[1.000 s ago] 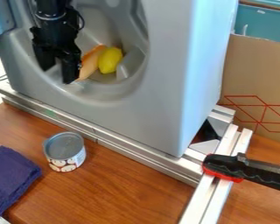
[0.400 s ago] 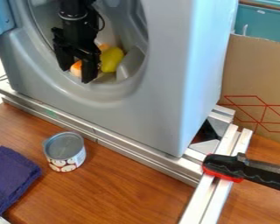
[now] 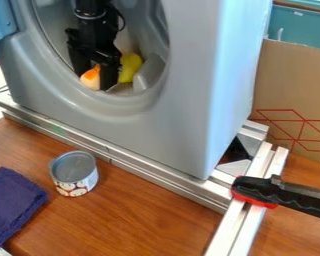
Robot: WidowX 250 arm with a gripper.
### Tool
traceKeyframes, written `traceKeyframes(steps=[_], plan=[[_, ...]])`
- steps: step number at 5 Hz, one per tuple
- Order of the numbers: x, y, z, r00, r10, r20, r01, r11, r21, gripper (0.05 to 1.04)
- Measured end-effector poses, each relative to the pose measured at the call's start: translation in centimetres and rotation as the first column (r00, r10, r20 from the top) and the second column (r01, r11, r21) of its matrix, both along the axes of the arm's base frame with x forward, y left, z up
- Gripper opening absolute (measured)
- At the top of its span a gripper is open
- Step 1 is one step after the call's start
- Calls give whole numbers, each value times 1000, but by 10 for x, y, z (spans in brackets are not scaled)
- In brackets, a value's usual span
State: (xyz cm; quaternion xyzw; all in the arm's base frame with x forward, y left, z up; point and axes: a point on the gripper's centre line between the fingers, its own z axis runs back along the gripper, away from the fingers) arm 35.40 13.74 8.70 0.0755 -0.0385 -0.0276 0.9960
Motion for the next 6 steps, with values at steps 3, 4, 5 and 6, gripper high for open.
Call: traceKeyframes(steps=[3, 4, 5, 6], plan=[[-19, 1, -1, 999, 24, -45, -23, 1000, 19, 701], [-35, 6, 9, 998, 50, -35, -50, 999, 9, 701], [-60, 3, 35, 996, 93, 5, -94, 995, 45, 701], [-94, -25, 39, 992, 99, -83, -95, 994, 44, 701]])
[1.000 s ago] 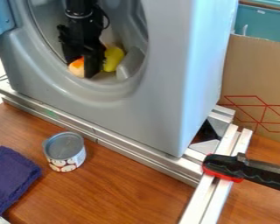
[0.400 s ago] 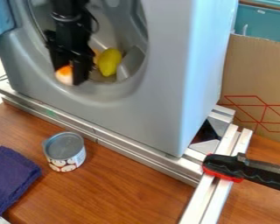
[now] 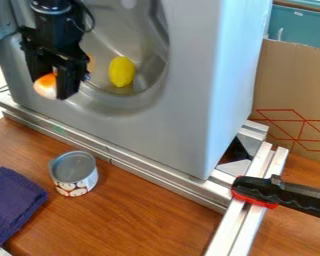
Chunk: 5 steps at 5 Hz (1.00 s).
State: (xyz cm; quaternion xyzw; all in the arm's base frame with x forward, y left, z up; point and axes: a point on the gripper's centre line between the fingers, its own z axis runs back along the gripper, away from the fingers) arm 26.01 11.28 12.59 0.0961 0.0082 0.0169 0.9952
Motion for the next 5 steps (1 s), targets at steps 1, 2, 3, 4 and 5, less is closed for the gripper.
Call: traceKeyframes(steps=[1, 2, 3, 4, 5], plan=[[-17, -33, -13, 997, -36, -70, 33, 998, -45, 701], [-34, -63, -34, 990, -61, -128, 44, 990, -130, 701], [-57, -86, -45, 986, -76, -150, 51, 985, -165, 701], [-62, -94, -50, 989, -107, -105, 83, 974, -209, 701], [-53, -95, -65, 984, -153, -88, 130, 965, -227, 701]])
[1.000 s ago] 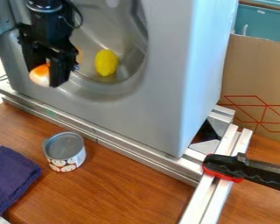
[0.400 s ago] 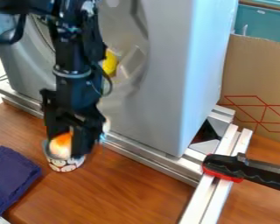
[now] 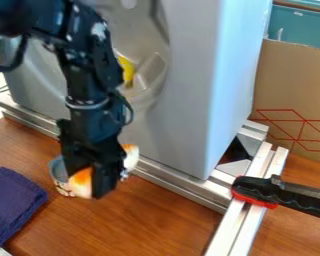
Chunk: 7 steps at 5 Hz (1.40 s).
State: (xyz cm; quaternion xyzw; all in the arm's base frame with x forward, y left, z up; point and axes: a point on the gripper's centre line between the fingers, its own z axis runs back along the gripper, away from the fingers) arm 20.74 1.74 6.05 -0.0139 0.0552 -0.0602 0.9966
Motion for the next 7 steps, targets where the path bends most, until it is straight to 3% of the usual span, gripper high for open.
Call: traceKeyframes(steps=[1, 2, 3, 4, 5, 7], plan=[[9, 7, -33, 999, -5, -38, 6, 999, 32, 701], [12, 6, -49, 999, -12, -50, 13, 1000, 26, 701], [6, 5, -58, 998, -32, -57, 33, 999, 13, 701], [5, 11, -74, 993, -11, -115, 8, 1000, -22, 701], [4, 14, -85, 989, -14, -149, 10, 1000, -24, 701], [3, 20, -91, 990, -17, -141, 19, 1000, 16, 751]])
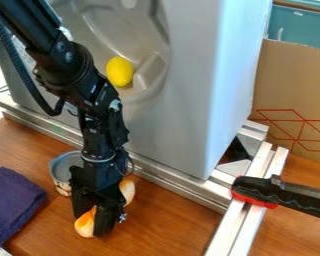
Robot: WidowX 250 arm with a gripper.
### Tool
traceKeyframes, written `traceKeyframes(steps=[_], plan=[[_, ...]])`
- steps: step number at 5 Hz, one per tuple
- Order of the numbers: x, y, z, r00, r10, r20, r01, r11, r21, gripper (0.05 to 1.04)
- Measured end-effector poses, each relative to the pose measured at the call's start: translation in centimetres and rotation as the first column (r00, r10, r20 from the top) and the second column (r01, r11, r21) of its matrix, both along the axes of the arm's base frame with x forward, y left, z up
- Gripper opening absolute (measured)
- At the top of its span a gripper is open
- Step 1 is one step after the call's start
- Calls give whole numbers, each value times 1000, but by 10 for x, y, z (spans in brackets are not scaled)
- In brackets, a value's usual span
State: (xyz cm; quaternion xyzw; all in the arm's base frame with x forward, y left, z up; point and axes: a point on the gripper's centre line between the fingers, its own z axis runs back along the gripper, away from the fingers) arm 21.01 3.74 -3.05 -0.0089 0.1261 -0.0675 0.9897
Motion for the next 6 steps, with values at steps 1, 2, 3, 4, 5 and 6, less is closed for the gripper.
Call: traceKeyframes(steps=[1, 2, 3, 4, 5, 6], plan=[[-10, -1, 1, 999, 8, -37, -8, 1000, 0, 938], [-9, 5, 24, 999, 37, 39, -37, 999, -4, 1001], [-8, 9, 50, 995, 44, 93, -44, 999, -4, 1001], [1, 18, 82, 988, 26, 150, -34, 998, 47, 1001], [18, 31, 114, 972, 39, 233, -60, 995, 82, 1001], [29, 57, 140, 956, 59, 289, -93, 990, 104, 1001]])
